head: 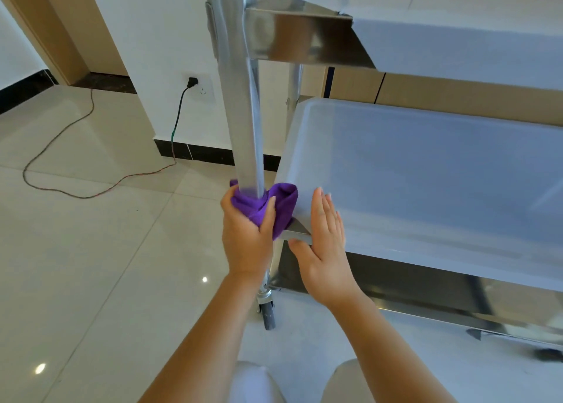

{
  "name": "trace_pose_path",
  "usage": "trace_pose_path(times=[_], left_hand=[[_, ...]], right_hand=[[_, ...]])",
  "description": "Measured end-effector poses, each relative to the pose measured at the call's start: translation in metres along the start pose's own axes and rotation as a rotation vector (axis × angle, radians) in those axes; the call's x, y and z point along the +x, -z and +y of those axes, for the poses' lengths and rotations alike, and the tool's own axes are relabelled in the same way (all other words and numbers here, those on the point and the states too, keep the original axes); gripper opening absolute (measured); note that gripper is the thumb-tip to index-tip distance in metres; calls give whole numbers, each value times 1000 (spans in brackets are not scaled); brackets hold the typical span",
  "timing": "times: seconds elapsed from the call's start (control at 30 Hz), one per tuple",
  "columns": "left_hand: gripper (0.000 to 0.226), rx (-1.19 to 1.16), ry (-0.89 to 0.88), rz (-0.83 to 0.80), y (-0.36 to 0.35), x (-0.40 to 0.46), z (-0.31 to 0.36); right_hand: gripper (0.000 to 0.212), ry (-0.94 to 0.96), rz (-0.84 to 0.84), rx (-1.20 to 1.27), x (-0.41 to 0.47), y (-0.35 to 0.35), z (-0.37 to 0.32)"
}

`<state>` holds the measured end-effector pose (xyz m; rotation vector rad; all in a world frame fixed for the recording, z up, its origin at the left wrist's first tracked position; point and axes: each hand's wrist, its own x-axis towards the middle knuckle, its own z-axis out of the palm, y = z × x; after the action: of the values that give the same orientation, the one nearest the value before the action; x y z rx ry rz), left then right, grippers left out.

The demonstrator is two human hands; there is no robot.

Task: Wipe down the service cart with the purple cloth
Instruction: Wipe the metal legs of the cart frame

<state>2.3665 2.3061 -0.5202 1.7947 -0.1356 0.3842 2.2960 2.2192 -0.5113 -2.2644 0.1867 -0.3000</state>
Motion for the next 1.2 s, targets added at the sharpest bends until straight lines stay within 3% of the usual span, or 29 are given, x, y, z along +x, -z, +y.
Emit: trace_pose_path(times=[0.2,0.27,0.33,0.4,0.6,0.7,0.8,0.9,1.0,1.07,1.1,1.17,1.2], left_hand=[[55,-37,207,116,-18,-33,2],[60,18,292,115,-36,-47,7],[66,104,348,55,-50,-59,16],[69,119,345,-33,-58,-75,32],[72,255,196,-277,-68,-121,47],[71,19,257,-424,-54,-126,57],[56,-222,463,-405,-39,-110,69],[37,-356,669,-399,-25,-89,89],[13,-521,805,-454,-14,-78,109],[21,-499,764,-540,-3,-66,118],[28,-371,680,-576,2,-59,117],[50,59,390,-584,10,-46,109],[58,278,247,-514,15,-41,101]], right_hand=[[65,50,-11,202,-5,7,2],[67,10,-44,250,-5,11,-1],[69,-85,-66,459,-8,22,0],[68,-103,23,606,-19,34,8],[43,-102,402,595,-65,52,34],[35,-137,470,371,-65,59,44],[42,130,463,37,-65,52,46],[50,266,423,114,-67,47,43],[65,368,277,205,-64,45,31],[62,367,230,173,-56,42,25],[57,347,255,147,-50,43,24],[50,262,404,64,-39,50,30],[50,199,516,-1,-34,55,33]])
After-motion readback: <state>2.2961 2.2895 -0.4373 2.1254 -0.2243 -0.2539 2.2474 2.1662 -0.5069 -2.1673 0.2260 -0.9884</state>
